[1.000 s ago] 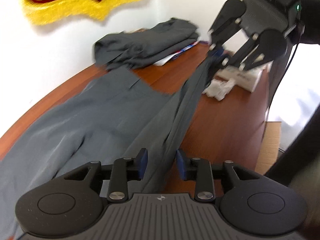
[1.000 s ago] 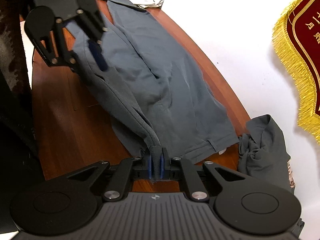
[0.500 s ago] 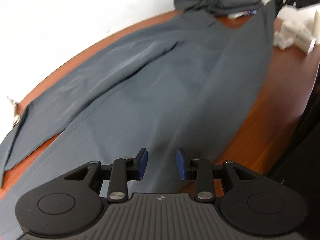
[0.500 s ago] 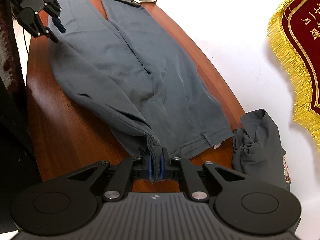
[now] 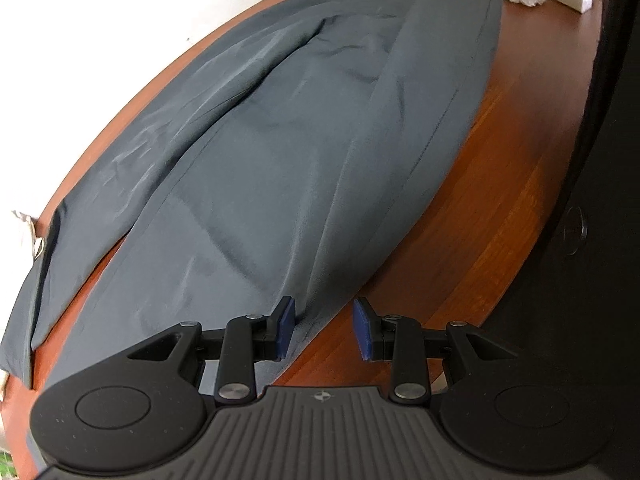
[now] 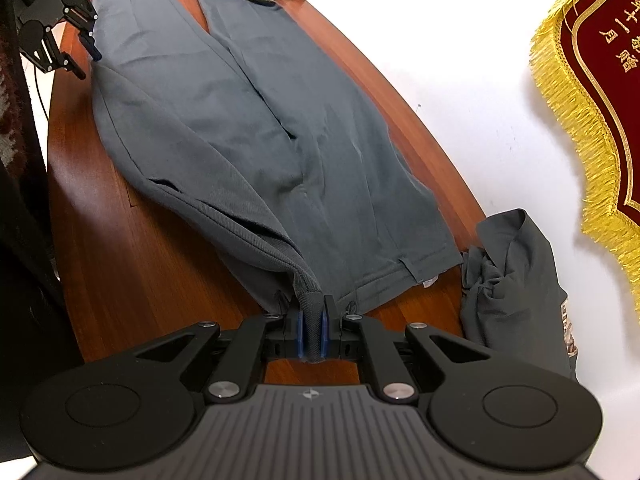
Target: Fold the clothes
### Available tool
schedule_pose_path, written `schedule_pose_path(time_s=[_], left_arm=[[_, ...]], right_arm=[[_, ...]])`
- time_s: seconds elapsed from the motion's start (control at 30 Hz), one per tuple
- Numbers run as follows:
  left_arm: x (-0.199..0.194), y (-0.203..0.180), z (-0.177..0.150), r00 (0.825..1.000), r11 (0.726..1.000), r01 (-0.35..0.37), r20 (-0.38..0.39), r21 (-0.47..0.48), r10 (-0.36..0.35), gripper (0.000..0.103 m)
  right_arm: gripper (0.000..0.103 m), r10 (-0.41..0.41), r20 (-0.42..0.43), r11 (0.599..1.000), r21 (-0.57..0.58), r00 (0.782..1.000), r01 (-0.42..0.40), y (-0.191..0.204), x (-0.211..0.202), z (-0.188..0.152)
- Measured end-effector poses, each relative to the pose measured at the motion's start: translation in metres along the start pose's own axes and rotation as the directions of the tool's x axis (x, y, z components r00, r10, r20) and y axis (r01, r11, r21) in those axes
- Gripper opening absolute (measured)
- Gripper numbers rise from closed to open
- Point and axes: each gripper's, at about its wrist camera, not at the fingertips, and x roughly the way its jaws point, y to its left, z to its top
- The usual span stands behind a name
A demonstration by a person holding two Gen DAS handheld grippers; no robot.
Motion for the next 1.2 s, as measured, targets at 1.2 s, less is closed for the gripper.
schedule_pose_path(time_s=[1.2], left_arm=[[-0.055,0.085,0.044,0.911,0.883,-0.312,0.155,-0.350,0.383,0.004]], right_arm=[[0.009,-0.094,0.139,0.989,0.130,0.986,0.076,-0.031,-0.037,0.018]])
